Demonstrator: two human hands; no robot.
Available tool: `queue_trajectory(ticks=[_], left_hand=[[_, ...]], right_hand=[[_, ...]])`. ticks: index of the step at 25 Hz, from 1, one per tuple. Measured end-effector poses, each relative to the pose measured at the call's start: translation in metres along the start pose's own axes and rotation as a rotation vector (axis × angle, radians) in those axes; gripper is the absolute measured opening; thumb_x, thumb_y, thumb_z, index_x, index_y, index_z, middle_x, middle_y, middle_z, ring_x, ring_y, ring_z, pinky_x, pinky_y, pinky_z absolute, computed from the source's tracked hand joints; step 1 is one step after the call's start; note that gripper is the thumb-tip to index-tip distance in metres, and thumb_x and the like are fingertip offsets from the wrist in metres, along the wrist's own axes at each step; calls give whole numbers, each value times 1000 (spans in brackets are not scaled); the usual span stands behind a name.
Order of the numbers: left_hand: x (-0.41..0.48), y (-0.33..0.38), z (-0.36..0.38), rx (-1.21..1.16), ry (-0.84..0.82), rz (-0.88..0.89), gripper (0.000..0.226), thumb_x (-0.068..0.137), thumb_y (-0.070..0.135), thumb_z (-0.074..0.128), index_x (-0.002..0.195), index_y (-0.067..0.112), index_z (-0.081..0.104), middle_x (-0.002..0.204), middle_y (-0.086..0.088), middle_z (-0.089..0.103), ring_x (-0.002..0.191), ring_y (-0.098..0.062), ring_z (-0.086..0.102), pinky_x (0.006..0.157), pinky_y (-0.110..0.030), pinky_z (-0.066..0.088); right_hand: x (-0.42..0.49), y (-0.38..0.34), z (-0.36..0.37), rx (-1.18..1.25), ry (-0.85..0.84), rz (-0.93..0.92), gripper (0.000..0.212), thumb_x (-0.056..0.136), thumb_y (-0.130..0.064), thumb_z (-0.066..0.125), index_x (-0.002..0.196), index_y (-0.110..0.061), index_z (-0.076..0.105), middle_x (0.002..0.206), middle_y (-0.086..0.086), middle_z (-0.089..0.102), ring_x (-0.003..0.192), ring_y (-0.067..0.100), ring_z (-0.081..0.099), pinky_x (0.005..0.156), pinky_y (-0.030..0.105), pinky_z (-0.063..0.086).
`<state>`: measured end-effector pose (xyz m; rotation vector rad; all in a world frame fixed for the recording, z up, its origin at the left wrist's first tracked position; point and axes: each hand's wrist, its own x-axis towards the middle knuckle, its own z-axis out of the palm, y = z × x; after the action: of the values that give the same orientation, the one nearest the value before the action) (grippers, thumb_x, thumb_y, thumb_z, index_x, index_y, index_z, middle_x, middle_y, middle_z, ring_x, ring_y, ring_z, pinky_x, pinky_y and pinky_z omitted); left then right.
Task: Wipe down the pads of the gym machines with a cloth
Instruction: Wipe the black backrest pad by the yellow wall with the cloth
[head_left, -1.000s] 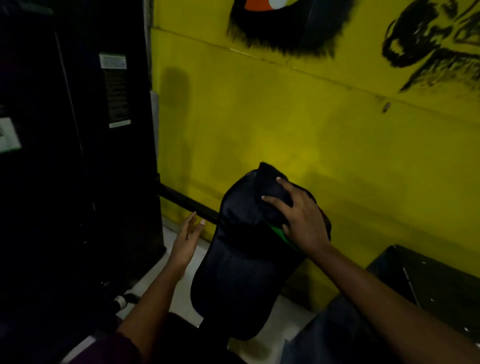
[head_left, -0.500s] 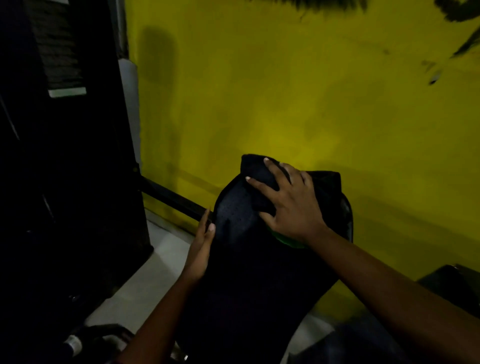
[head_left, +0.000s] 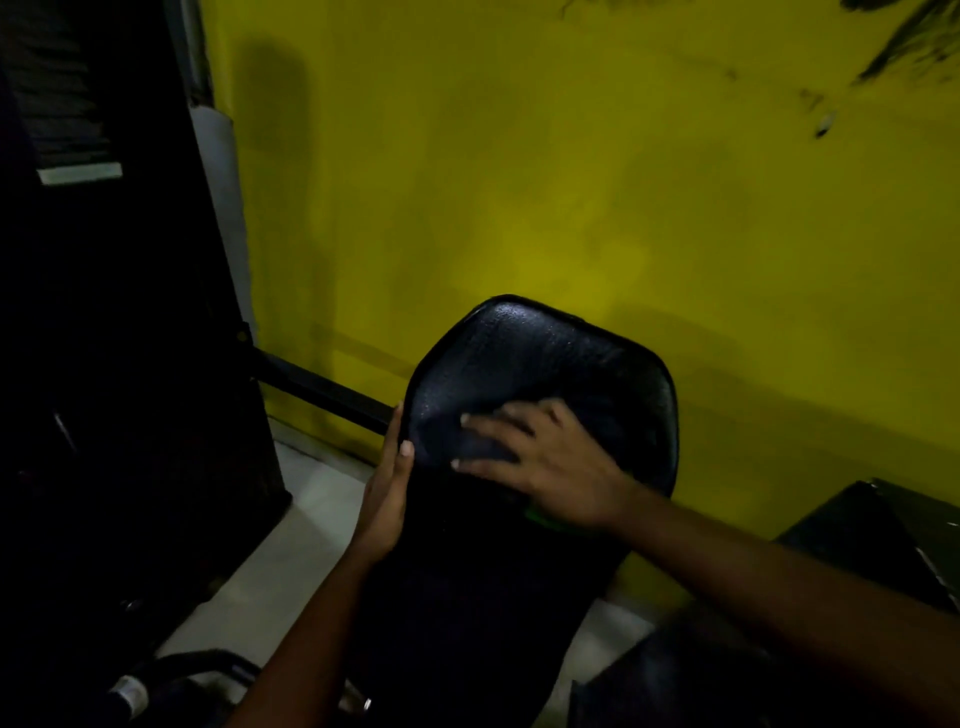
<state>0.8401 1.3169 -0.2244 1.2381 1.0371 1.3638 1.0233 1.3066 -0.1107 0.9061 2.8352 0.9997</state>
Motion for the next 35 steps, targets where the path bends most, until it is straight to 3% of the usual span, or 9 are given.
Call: queue_trajectory(ticks=[4,7,13,20,22,25,28,32,35], left_hand=[[2,5,5,78,2,-13,80,73,73,32,144,43,10,140,28,19,127,3,29,100,-18,28],[3,4,2,110,-9,12,90,64,84,34,142,47,8,141,28,19,128,2,28,100,-17,29],[4,-5,1,121,-21,50,66,74,72,37,132,61,8,150,21,17,137,-2,24,108,-22,26],[6,-7,-5,132,-87,82,74,74,64,41,138,49,5,146,27,12,136,4,21,111,-23,24],[5,-6,-6,148,-94,82,76,73,65,40,137,48,4,143,28,11,133,5,21,109,-21,24],[5,-6,-6,135,-84,83,74,73,64,40,136,48,6,142,30,12,133,6,22,109,-21,25],[4,-8,-2,96,-70,95,64,75,63,39,132,56,9,149,22,16,137,1,24,108,-22,27],[3,-13,-5,-29,-81,74,65,76,69,43,134,57,16,146,31,20,129,16,30,103,-17,31],[-2,-25,-13,-210,-142,43,78,76,73,48,143,45,21,153,17,25,138,-4,30,111,-35,30]], right_hand=[[42,89,-27,-105,-60,22,62,68,-26,68,127,-39,53,145,4,42,123,34,48,85,49,43],[1,98,-25,-21,-40,145,63,66,-28,50,128,-39,51,147,3,40,124,34,47,85,47,42],[-88,6,15,15,123,504,55,74,-29,48,127,-40,50,144,0,44,124,30,42,88,44,33],[-110,-120,61,-1,159,596,31,99,-36,36,120,-45,56,141,-7,46,112,24,49,78,43,43],[-98,-99,41,29,173,551,40,88,-28,46,125,-44,49,143,-6,39,112,25,46,80,41,41],[-45,-27,9,30,218,585,79,57,-22,56,133,-38,41,146,1,32,118,29,38,86,42,39],[25,15,-3,20,174,702,75,61,-28,65,132,-36,46,147,5,38,123,32,37,90,45,34],[41,-9,20,-87,52,561,74,68,-51,57,138,-33,39,152,6,30,127,32,31,93,47,23],[22,-38,36,-55,86,406,67,74,-55,49,136,-31,43,152,6,32,127,32,34,91,48,27]])
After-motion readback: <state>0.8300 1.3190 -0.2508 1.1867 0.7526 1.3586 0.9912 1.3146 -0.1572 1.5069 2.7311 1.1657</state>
